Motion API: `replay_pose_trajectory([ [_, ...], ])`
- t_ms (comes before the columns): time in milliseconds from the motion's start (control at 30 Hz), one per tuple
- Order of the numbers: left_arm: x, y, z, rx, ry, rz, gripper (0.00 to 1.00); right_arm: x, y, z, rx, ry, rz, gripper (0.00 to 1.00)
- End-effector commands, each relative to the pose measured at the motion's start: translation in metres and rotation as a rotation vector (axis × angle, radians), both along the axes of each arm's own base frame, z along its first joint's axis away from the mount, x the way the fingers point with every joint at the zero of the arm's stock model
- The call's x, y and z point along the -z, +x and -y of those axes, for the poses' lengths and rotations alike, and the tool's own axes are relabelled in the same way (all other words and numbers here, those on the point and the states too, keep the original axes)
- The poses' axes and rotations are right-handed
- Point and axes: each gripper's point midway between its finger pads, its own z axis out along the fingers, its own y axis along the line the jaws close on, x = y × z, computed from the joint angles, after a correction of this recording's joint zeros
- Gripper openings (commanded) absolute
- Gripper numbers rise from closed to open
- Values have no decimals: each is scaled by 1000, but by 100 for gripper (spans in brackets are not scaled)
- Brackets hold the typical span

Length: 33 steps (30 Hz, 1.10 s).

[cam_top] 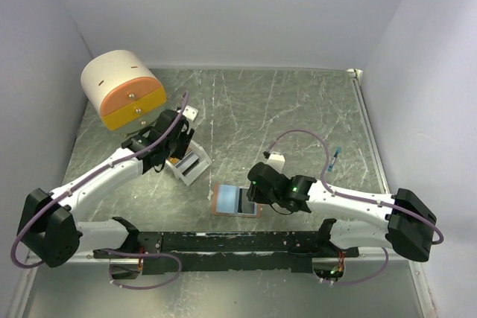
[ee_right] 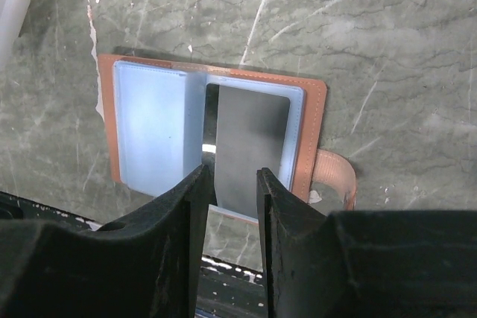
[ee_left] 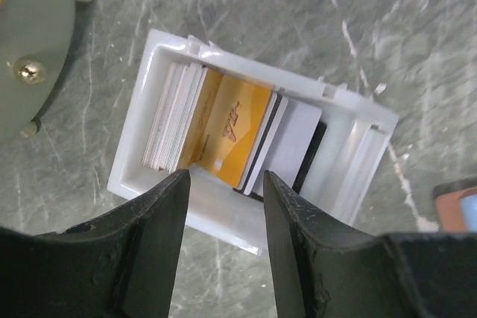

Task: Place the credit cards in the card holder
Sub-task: Pick up the credit card from the storage box.

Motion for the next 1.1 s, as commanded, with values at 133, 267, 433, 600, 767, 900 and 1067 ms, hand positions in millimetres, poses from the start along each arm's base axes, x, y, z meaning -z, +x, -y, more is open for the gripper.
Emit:
replay_pose_trajectory([
  [133, 40, 1, 5, 212, 147, -88, 57, -10, 5, -11, -30, 33, 41, 32],
  [267, 48, 9, 14, 271, 170, -98, 56, -11, 8, -14, -41, 30, 50, 32],
  [433, 63, 13, 19, 332, 205, -130, 55, -11, 8, -10, -52, 0, 57, 32],
  [600, 73, 18, 14, 349, 259, -115, 55, -19, 12, -7, -41, 7, 91, 33],
  [767, 79, 26, 5, 345, 341, -96, 55, -20, 13, -9, -37, 19, 95, 33],
  [900, 78, 32, 2, 337, 369, -84, 54, -17, 12, -8, -38, 14, 88, 33],
  [1067, 79, 28, 12, 373, 312, -80, 55, -16, 13, -6, -34, 11, 90, 33],
])
